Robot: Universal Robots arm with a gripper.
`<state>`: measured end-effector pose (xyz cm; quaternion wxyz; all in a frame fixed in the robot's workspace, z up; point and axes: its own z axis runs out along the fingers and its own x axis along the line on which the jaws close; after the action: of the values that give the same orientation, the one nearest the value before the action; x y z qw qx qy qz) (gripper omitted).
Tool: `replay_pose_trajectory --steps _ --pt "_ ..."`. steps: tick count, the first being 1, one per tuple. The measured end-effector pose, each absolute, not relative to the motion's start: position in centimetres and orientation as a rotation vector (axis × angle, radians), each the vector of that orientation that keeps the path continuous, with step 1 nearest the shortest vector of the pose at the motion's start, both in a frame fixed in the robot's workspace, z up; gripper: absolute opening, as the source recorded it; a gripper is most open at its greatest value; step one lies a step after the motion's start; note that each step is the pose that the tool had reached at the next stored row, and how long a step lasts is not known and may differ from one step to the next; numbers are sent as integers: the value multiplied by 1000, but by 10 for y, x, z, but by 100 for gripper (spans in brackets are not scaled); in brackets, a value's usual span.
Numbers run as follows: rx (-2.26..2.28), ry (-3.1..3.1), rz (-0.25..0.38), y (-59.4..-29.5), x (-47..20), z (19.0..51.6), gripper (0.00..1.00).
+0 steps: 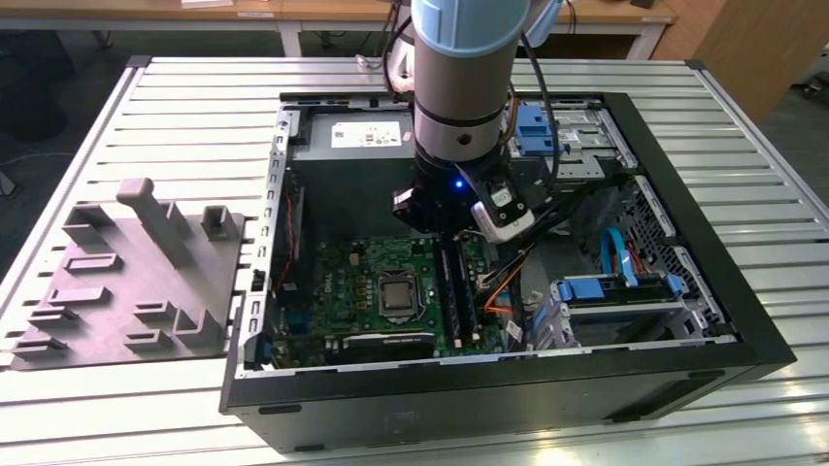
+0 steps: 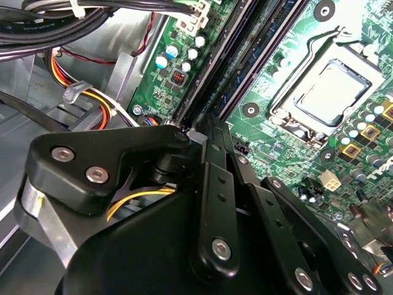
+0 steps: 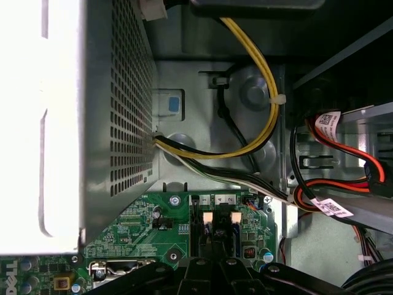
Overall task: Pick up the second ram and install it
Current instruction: 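Press down the second ram until it locks into place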
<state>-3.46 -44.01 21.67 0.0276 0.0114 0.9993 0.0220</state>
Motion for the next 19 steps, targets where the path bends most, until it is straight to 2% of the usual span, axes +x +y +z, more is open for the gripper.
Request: replay_pose_trajectory --steps 19 --pt "35 3086 67 -441 -35 243 10"
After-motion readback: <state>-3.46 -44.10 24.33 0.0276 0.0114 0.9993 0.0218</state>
